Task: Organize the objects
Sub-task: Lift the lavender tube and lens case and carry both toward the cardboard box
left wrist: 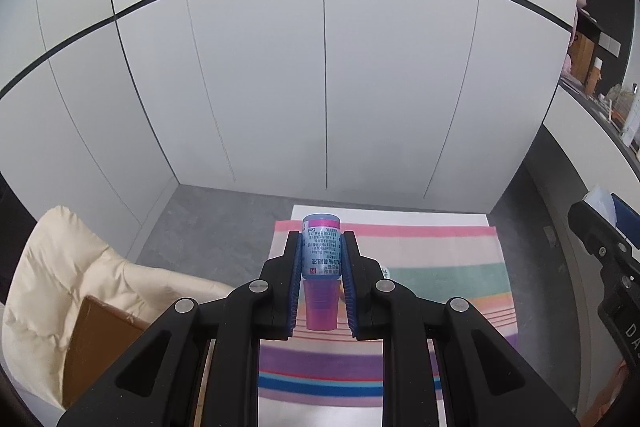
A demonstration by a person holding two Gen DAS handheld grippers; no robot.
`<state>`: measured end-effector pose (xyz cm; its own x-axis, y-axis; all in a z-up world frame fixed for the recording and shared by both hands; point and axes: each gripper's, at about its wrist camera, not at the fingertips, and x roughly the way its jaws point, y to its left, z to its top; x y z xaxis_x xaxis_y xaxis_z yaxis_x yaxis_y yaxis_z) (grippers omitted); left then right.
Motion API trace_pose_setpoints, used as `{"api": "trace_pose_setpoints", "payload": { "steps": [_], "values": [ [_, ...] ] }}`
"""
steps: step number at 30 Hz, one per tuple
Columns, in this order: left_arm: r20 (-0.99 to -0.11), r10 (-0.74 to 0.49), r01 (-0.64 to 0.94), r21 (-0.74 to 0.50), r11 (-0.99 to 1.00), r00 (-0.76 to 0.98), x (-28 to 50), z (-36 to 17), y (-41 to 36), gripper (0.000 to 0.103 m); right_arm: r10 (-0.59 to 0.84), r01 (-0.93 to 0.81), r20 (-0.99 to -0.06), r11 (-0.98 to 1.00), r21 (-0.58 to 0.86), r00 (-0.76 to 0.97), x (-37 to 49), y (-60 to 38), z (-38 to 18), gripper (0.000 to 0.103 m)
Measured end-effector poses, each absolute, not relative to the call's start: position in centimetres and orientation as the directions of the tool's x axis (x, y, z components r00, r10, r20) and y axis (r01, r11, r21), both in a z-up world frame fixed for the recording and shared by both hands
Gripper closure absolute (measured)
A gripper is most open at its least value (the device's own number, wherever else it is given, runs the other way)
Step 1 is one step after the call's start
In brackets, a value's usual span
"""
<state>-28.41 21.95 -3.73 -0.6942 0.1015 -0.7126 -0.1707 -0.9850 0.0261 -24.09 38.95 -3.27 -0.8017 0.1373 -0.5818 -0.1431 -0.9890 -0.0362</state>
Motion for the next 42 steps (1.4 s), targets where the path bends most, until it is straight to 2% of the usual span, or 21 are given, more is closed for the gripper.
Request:
{"api": "trace_pose_setpoints", "payload": {
  "steps": [7,10,19,32,42],
  "values": [
    [-0.715,0.078,-0.147,0.034,-0.989,-0.695,-25.9,-3.1,20.8,0.084,0.134,-0.154,-0.623,-0.988,-0.021,-0.771,-22.2,39.6,-3.2,0.042],
    [-0.691,0.028,-0.102,0.067,-0.993,-0.722,-23.2,-2.7,19.7,0.084,0.173,-0.194,-0.662,-0.98,-0.042,-0.729,-21.1,40.0,-3.9,0.042],
    [-0.768,0.088,-0.113,-0.02,-0.993,-0.635,-16.1,-6.0,16.5,0.084,0.145,-0.185,-0.724,-0.982,-0.025,-0.675,-13.2,40.1,-6.5,0.042],
    [-0.8,0.122,-0.232,0.022,-0.972,-0.588,-7.6,-8.5,15.3,0.084,0.095,-0.176,-0.77,-0.984,0.023,-0.631,-4.2,39.2,-9.6,0.042],
    [-0.796,0.117,-0.218,0.019,-0.976,-0.594,-7.0,-8.5,13.5,0.084,0.075,-0.185,-0.796,-0.982,0.047,-0.6,-2.6,38.9,-11.1,0.042]
  ]
}}
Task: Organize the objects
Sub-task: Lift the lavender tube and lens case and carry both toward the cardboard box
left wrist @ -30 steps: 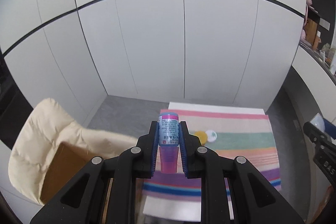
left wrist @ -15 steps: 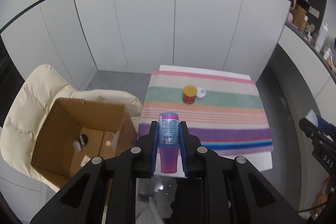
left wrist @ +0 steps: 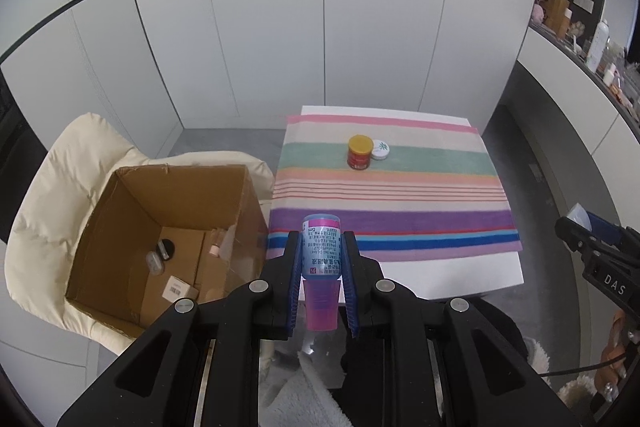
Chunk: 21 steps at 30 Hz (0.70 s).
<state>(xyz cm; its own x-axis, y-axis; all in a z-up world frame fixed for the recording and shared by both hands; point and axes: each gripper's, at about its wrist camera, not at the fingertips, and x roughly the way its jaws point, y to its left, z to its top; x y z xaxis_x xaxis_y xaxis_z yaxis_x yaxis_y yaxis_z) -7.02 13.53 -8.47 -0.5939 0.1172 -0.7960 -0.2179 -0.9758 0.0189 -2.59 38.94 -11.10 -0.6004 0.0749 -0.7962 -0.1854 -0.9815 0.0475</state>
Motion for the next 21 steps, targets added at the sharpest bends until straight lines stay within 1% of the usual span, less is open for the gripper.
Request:
{"api": "trace_pose_setpoints", "payload": {
  "steps": [9,21],
  "values": [
    [-0.802,0.067,-0.137,0.019,-0.99,-0.594,-8.1,-9.2,10.0,0.084,0.038,-0.132,-0.789,-0.99,0.055,-0.613,-3.7,36.6,-10.7,0.042],
    [-0.806,-0.071,0.059,0.045,-0.997,-0.588,-7.0,-10.4,1.5,0.084,-0.13,0.116,-0.797,-0.99,0.076,-0.59,-6.3,26.6,-11.8,0.042]
  ]
}}
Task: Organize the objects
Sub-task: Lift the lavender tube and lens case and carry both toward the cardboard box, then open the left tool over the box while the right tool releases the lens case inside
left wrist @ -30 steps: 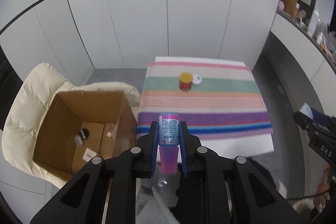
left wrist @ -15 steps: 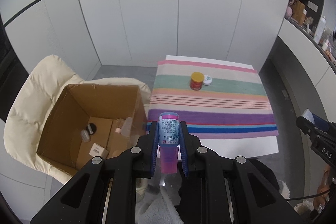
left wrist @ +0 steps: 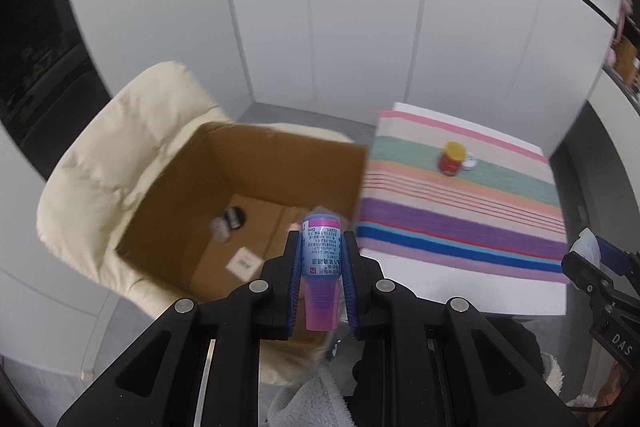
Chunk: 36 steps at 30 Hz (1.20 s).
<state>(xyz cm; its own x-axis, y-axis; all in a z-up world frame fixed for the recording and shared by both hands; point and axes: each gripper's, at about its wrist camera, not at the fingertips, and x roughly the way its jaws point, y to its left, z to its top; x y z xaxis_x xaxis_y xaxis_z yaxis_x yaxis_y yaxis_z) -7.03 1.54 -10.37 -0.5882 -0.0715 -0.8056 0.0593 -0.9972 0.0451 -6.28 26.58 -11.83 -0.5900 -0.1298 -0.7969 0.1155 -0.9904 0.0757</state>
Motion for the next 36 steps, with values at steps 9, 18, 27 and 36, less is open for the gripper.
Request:
{"api": "trace_pose_setpoints", "payload": {
  "steps": [9,18,27,36],
  "values": [
    [-0.818,-0.182,0.227,0.065,-0.972,-0.545,-4.7,-11.6,-6.0,0.084,-0.251,0.316,-0.802,-0.945,0.082,-0.542,-7.4,17.5,-12.5,0.042],
    [-0.814,-0.238,0.307,0.077,-0.949,-0.53,-4.6,-12.9,-9.8,0.084,-0.317,0.442,-0.812,-0.893,0.082,-0.49,-8.5,10.3,-13.5,0.042],
    [-0.829,-0.213,0.313,0.048,-0.948,-0.516,-7.9,-14.5,-11.1,0.084,-0.316,0.479,-0.827,-0.875,0.064,-0.466,-11.5,6.8,-15.3,0.042],
    [-0.817,-0.26,0.337,0.087,-0.938,-0.514,-11.6,-16.3,-13.1,0.049,-0.362,0.53,-0.821,-0.844,0.086,-0.442,-15.8,3.6,-17.2,0.042]
  ]
}}
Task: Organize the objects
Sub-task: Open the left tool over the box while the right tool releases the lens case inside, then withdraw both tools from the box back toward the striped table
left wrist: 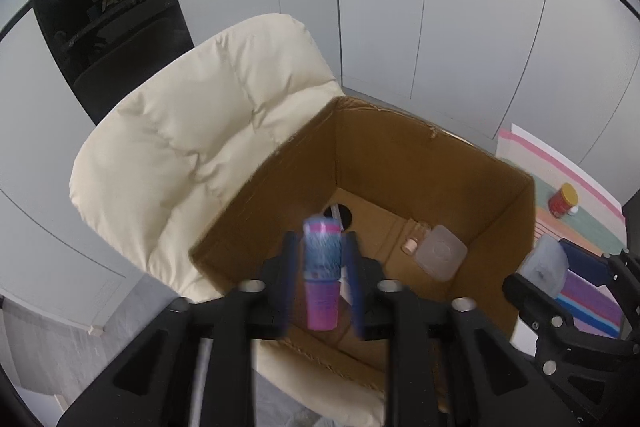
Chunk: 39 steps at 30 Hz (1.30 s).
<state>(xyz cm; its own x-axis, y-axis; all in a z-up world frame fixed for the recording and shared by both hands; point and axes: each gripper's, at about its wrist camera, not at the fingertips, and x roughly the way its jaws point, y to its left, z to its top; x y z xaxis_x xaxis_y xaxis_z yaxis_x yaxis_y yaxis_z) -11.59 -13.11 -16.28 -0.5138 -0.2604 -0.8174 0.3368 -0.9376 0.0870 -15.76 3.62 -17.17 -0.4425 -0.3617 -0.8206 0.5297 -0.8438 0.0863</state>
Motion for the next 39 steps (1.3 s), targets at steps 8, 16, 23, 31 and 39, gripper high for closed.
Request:
{"api": "trace_pose_setpoints", "payload": {
  "steps": [8,16,23,31,39],
  "values": [
    [-0.866,-0.176,0.381,-0.018,-0.925,-0.468,-11.7,-17.7,-15.4,0.012,-0.356,0.51,-0.824,-0.855,0.095,-0.442,-16.9,3.3,-18.9,0.005],
    [-0.853,-0.207,0.35,0.031,-0.936,-0.479,-11.4,-17.3,-14.4,0.012,-0.351,0.483,-0.831,-0.868,0.116,-0.432,-16.8,3.9,-19.1,0.005],
    [-0.858,-0.184,0.335,0.014,-0.942,-0.48,-10.3,-16.9,-14.3,0.012,-0.335,0.456,-0.832,-0.883,0.113,-0.442,-15.7,4.8,-18.5,0.005],
    [-0.847,-0.154,0.299,-0.005,-0.954,-0.508,-7.5,-14.8,-13.2,0.012,-0.326,0.428,-0.823,-0.897,0.114,-0.464,-14.0,6.5,-16.5,0.005],
    [-0.826,-0.134,0.254,-0.012,-0.967,-0.547,-2.6,-13.3,-10.5,0.012,-0.323,0.404,-0.833,-0.905,0.134,-0.449,-9.8,9.2,-15.2,0.005]
  ]
}}
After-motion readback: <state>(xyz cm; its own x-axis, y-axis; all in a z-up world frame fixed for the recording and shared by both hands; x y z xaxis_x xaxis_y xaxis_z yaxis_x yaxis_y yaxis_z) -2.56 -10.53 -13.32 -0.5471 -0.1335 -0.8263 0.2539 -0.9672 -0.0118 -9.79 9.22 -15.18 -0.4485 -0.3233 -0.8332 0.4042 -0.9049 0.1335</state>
